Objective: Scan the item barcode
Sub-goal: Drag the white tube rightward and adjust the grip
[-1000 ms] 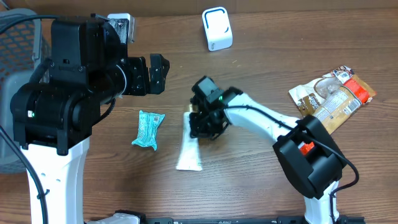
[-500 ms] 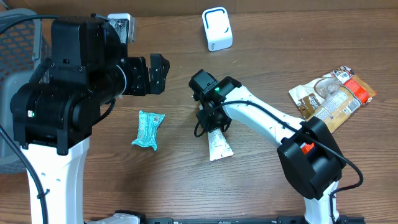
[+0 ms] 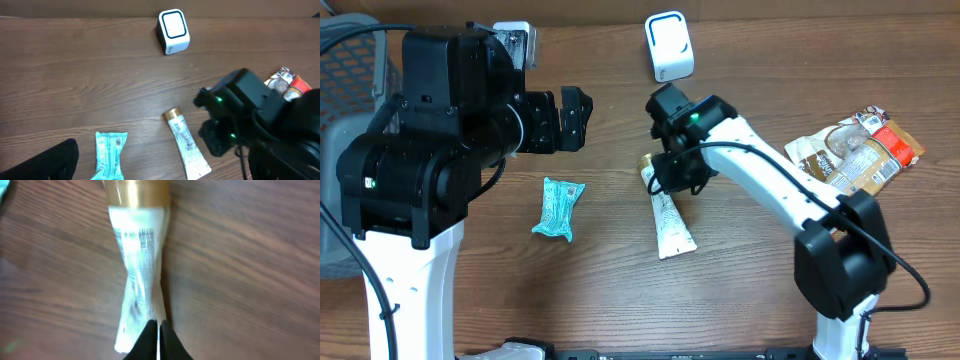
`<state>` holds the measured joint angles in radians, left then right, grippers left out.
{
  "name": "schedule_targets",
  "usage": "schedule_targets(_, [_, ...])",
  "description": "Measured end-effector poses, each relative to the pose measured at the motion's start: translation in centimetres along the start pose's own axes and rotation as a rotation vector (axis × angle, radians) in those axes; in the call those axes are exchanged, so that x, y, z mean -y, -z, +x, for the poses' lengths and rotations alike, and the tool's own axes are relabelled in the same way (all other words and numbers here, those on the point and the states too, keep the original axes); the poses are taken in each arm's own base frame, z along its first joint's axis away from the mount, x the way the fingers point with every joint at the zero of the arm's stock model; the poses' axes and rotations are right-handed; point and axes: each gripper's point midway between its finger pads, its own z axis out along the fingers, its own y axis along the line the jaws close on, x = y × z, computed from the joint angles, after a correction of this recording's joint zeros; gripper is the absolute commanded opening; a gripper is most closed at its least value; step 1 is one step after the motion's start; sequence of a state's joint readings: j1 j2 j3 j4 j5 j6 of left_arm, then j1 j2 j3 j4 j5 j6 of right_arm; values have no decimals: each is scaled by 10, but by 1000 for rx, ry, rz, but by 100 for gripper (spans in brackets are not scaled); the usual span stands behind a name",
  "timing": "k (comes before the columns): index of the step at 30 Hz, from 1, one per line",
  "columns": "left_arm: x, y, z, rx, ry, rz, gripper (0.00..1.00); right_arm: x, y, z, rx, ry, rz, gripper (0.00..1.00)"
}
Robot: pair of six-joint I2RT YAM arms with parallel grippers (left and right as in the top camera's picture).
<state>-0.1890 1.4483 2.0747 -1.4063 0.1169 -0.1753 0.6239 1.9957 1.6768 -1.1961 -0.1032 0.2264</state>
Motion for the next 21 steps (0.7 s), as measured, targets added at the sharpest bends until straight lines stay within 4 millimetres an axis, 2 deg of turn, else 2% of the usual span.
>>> schedule_targets(3, [0,0,0,0,0,0,100,-3,7,3,13,-51,10,4])
schedule_targets(5, [0,0,0,0,0,0,100,-8,3,2,32,-78,9,4])
schedule_targets(9, [0,0,0,0,0,0,99,-17,-24,20,3,-116,25,4])
schedule_targets(13, [0,0,0,0,0,0,100,-16,-42,43,-46,-155,65,4])
schedule_targets(21, [0,0,0,0,0,0,100,-12,-45,42,-34,-202,81,4])
